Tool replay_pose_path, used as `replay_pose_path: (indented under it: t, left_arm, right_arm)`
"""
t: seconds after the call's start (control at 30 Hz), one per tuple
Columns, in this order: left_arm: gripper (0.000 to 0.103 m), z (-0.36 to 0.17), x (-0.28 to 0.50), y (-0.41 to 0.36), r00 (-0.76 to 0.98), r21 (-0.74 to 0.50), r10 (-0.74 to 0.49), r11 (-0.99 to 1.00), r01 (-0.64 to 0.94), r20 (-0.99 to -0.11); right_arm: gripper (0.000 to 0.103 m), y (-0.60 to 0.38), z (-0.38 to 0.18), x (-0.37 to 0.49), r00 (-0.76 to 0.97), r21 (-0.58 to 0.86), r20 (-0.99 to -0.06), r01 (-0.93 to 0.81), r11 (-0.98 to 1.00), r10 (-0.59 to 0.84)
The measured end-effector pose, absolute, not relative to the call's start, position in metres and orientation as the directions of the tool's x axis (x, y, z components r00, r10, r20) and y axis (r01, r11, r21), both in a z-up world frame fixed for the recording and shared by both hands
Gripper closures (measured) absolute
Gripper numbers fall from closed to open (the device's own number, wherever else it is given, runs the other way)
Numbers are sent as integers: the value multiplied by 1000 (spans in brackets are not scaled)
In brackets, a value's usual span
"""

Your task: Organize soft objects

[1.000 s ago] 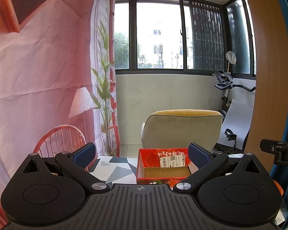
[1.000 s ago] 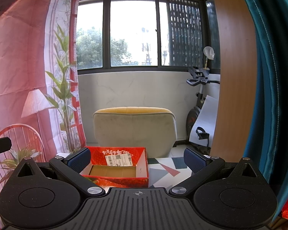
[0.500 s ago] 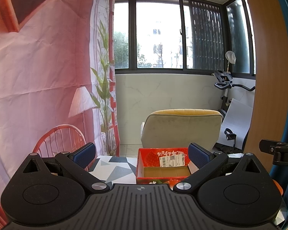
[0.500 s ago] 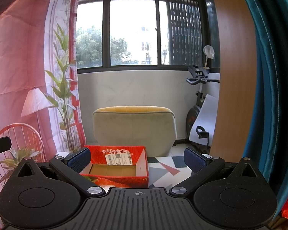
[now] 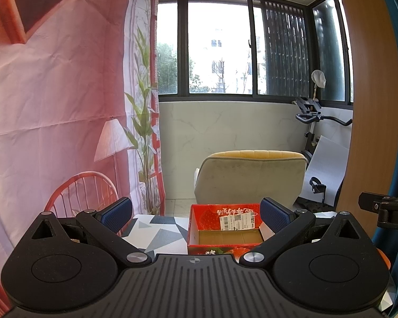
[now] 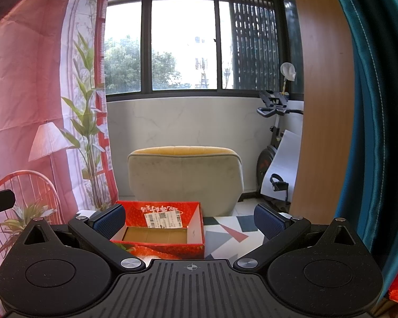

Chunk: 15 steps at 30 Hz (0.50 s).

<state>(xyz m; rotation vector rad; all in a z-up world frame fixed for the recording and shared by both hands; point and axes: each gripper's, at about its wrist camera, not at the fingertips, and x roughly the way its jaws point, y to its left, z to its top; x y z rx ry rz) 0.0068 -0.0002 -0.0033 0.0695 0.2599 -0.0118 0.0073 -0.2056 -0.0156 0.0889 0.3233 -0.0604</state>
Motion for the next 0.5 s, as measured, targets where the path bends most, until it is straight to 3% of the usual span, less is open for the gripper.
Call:
replay_pose_path:
  t: [0.5]
  left_arm:
    - [0, -9, 7, -2, 962, 56, -11, 998, 27, -271]
  right_arm:
    - [0, -205, -17, 8, 946, 81, -320, 74, 994, -44]
